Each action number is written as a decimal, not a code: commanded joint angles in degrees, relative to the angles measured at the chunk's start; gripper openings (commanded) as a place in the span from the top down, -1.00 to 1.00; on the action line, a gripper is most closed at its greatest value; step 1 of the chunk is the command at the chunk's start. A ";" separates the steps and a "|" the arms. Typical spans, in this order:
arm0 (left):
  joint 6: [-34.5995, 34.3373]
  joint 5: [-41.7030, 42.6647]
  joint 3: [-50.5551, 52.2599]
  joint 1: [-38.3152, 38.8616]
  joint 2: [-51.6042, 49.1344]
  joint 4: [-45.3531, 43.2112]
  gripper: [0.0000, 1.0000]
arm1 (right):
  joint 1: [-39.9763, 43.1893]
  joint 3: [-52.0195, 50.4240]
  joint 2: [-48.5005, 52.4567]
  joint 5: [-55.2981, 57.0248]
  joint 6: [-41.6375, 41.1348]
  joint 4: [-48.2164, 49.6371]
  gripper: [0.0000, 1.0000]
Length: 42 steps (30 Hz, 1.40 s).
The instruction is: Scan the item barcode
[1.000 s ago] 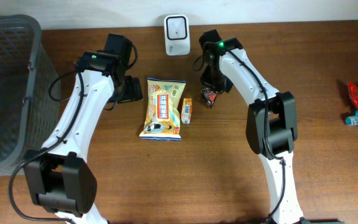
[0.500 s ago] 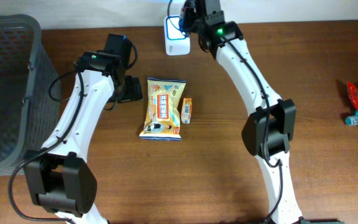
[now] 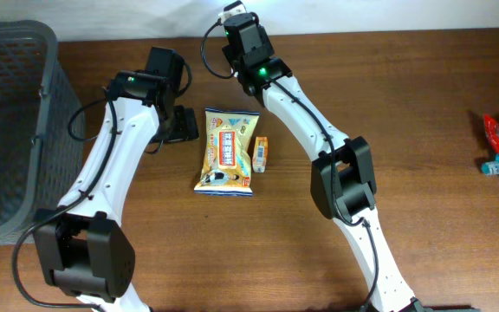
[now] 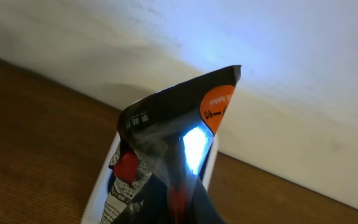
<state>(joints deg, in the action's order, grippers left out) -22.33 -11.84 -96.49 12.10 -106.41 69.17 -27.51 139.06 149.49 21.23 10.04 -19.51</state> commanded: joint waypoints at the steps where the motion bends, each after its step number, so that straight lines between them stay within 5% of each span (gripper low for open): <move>1: 0.07 0.22 -0.13 -0.13 -0.02 0.04 -0.98 | 0.52 0.66 -0.98 1.62 0.17 0.00 0.92; 4: 0.07 0.22 -0.13 -0.13 -0.02 0.04 -0.99 | 1.84 0.68 -2.14 8.15 -8.24 -0.98 0.92; 9: 0.07 0.24 -0.13 -0.13 -0.02 0.04 -0.98 | 17.27 0.68 -10.38 8.17 -27.63 -19.34 0.92; 15: 0.07 0.22 -0.13 -0.13 -0.02 0.04 -0.98 | 49.20 0.66 -10.88 7.93 -29.03 -44.63 0.92; 22: 0.07 0.22 -0.13 -0.13 -0.02 0.04 -0.98 | 66.79 0.61 -9.35 -3.02 -29.05 -48.76 0.92; 25: 0.07 0.24 -0.13 -0.13 -0.02 0.04 -0.98 | 66.45 0.61 -9.29 -3.08 -29.22 -48.89 0.68; 27: 0.07 0.22 -0.13 -0.13 -0.02 0.04 -0.98 | 65.83 0.61 -9.29 -4.15 -29.20 -49.16 0.14; 28: 0.07 0.22 -0.13 -0.13 -0.02 0.04 -0.98 | 65.37 0.61 -9.29 -6.05 -29.20 -49.44 -0.29; 34: 0.07 0.24 -0.13 -0.13 -0.02 0.04 -0.98 | 58.55 0.66 -9.64 -19.23 -27.28 -60.59 -0.44; 39: 0.07 0.22 -0.13 -0.13 -0.02 0.04 -0.98 | 44.81 0.66 -9.73 -52.26 -7.87 -68.94 -0.39; 42: 0.07 0.22 -0.13 -0.13 -0.02 0.04 -0.98 | 29.51 0.63 -9.51 -47.71 -5.77 -71.87 -0.75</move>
<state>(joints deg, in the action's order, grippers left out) -22.33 -11.81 -96.47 12.08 -106.41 69.17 8.56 139.35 140.33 -26.55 0.99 -90.45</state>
